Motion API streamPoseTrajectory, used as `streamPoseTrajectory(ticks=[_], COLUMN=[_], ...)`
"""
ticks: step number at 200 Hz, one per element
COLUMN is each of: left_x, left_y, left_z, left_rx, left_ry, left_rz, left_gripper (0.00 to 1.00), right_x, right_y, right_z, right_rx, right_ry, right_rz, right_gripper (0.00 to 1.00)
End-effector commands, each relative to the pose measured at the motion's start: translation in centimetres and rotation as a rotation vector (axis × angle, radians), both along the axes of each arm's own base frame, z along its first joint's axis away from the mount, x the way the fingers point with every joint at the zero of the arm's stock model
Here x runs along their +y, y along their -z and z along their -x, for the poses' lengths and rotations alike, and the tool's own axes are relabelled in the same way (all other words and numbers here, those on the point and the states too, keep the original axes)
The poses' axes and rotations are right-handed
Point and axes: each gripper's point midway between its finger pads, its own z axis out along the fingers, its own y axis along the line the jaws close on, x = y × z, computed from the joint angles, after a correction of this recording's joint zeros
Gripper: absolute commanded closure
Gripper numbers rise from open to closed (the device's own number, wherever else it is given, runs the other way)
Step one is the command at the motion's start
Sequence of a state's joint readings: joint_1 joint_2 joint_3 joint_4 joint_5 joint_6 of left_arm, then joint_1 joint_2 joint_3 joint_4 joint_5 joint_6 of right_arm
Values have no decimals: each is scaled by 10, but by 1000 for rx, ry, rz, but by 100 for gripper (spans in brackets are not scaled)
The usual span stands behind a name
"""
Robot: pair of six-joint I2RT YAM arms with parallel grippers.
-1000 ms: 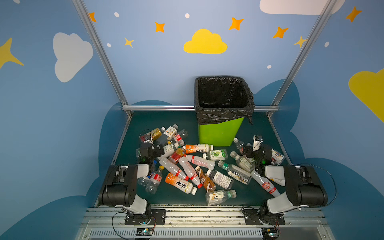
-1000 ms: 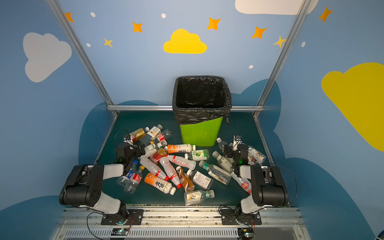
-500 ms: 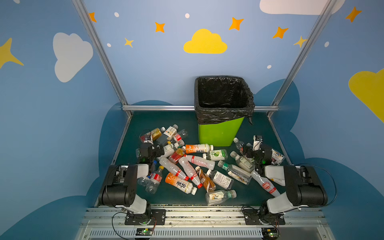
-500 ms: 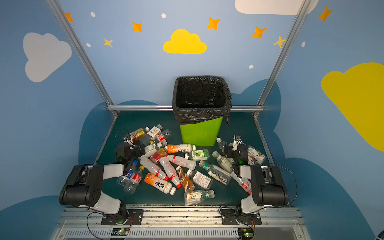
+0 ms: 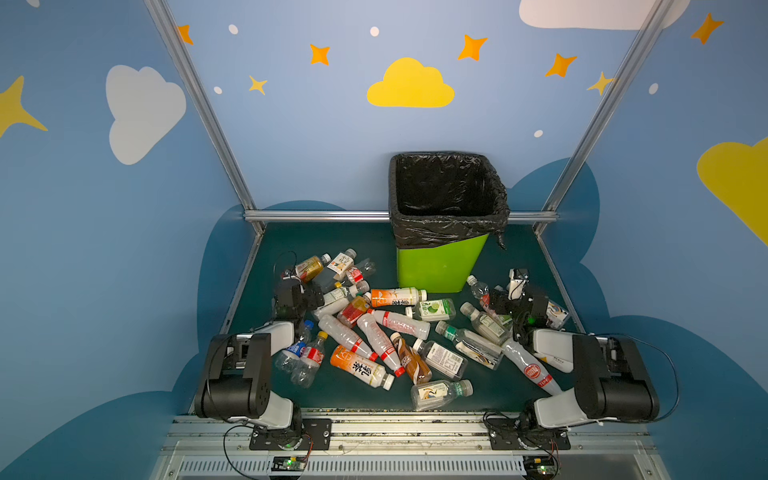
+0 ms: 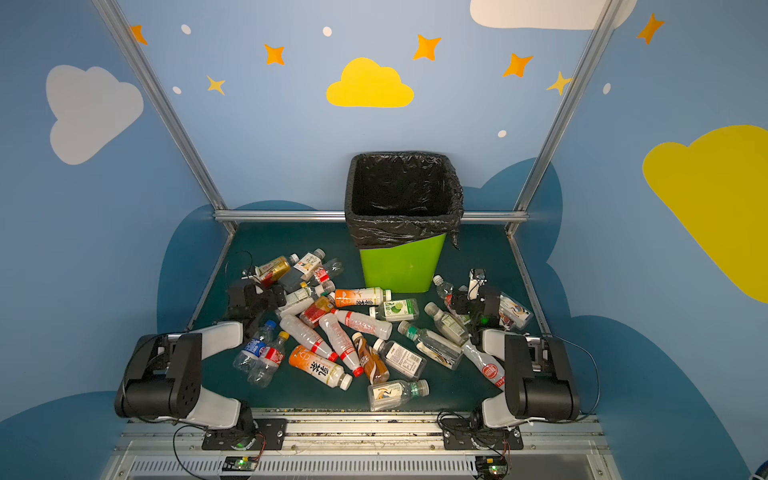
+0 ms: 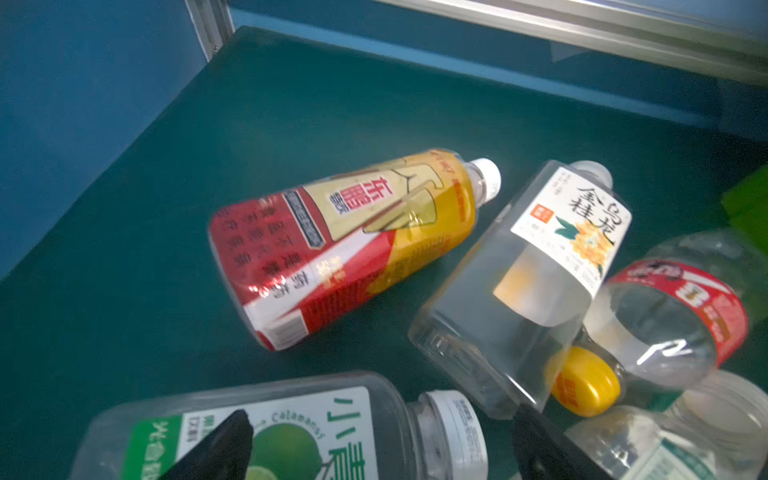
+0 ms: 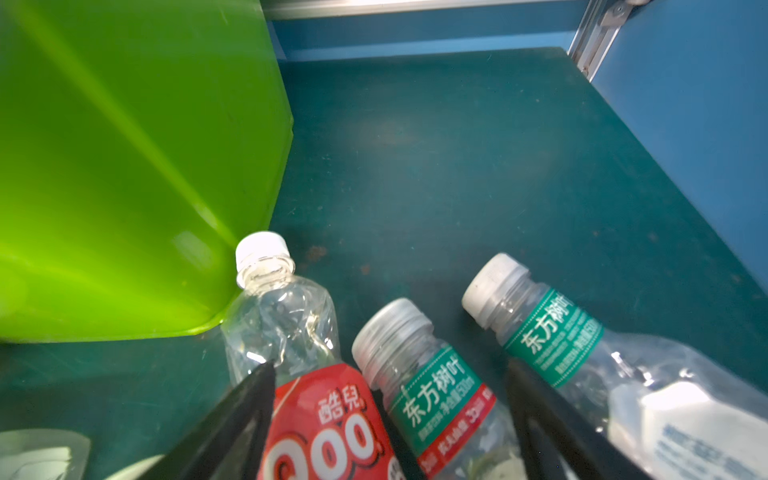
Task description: Throw the plastic bottles in the bin
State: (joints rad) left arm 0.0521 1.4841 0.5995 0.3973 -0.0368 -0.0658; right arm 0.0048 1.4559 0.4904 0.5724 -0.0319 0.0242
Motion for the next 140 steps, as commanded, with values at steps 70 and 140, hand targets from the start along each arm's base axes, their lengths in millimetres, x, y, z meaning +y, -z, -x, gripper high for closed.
streamPoseTrajectory(ticks=[70,140], left_x=[-17,-71], left_y=[-85,-115], left_z=[14,76], left_rx=[156,276], left_ry=[47,96], left_rz=[131,502], left_gripper=[0,5], right_x=[64,173], right_y=[-70,-118], right_z=[64,178], right_rx=[348,467], right_ry=[-216,-585], right_rz=[-282,-246], right_gripper=[40,35])
